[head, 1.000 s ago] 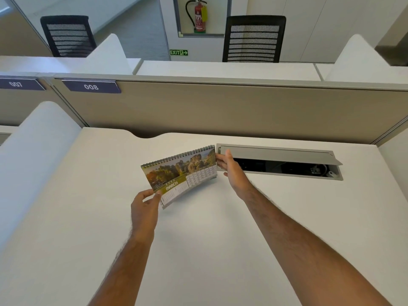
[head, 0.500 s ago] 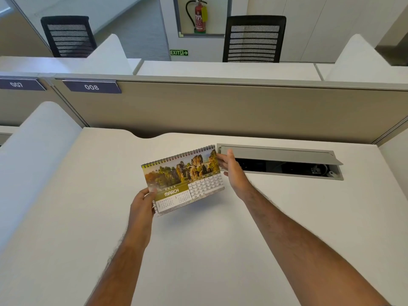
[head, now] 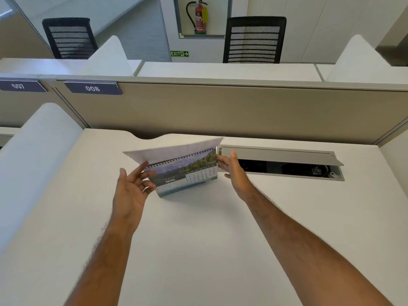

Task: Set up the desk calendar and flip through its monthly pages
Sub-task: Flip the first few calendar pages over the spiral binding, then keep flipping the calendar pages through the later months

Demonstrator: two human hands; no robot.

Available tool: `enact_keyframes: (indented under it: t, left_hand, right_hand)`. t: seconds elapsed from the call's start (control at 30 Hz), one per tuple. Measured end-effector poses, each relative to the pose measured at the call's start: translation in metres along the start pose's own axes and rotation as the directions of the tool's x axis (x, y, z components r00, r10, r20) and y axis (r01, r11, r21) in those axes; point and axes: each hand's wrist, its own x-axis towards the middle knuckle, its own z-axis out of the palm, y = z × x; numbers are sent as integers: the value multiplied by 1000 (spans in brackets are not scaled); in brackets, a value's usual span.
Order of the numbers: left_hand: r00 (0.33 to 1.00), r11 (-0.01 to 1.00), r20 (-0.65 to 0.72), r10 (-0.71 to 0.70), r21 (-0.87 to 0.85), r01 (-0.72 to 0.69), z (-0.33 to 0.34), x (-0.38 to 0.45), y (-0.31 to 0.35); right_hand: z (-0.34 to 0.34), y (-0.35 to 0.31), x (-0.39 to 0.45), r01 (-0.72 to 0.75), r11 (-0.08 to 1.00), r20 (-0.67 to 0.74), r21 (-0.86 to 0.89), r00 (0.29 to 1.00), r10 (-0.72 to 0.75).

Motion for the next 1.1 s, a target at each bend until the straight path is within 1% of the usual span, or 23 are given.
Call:
enact_keyframes:
  t: [0.1,0.2,0.37,0.57,0.63,0.7,0.73,0.77,0.83,0.87,0.93,1.0,1.1]
  left_hand:
    - [999,997,40,13,80,-16,0,7,5]
    - [999,989,47,5,149,-12,-3,15,5]
    - [1000,980,14,-18,196,15,-6,21,0]
    - [1000,968,-18,23,251,-17,-6,23,-3]
    - [994,965,-81,77,258,-54,-9,23,-7]
    - [969,941,-187,162,325,-94,-10,21,-14]
    - [950,926,-247,192,366,-92,-12,20,-19]
    - [935,919,-297,195,387,-69,-13,19,-24]
    - [932,919,-343,118,392,28,-17,18,-34]
    - [942,915,-330,61,396,79,-19,16,-38]
    - [966,905,-257,-9,408,117,-18,11,-44]
    - [981,907,-193,-31,406,108,-12,4,-48]
    - [987,915,-157,-21,394,82,-2,-5,-50]
  right_hand:
    - [0,2,2,-15,1000,5,-13,1000,15]
    - [0,1,3,-23,1000,0,-16,1000,23]
    - [1,1,6,-33,999,-7,-1,999,33]
    - [3,2,8,-31,1000,-16,3,999,31]
    - [3,1,7,-29,1000,-18,5,999,30]
    - [3,-1,5,-19,1000,-21,14,1000,19]
    - [3,-1,5,-9,1000,-24,18,1000,10]
    - [3,-2,4,-2,1000,-25,20,1000,2]
    - [4,-3,2,5,1000,-18,18,1000,-5]
    - [4,-3,2,6,1000,-18,17,1000,-5]
    - [4,-3,1,2,1000,-25,18,1000,-2]
    - [4,-3,1,0,1000,-30,19,1000,0]
    - [6,-4,0,-1,1000,-30,26,1000,2]
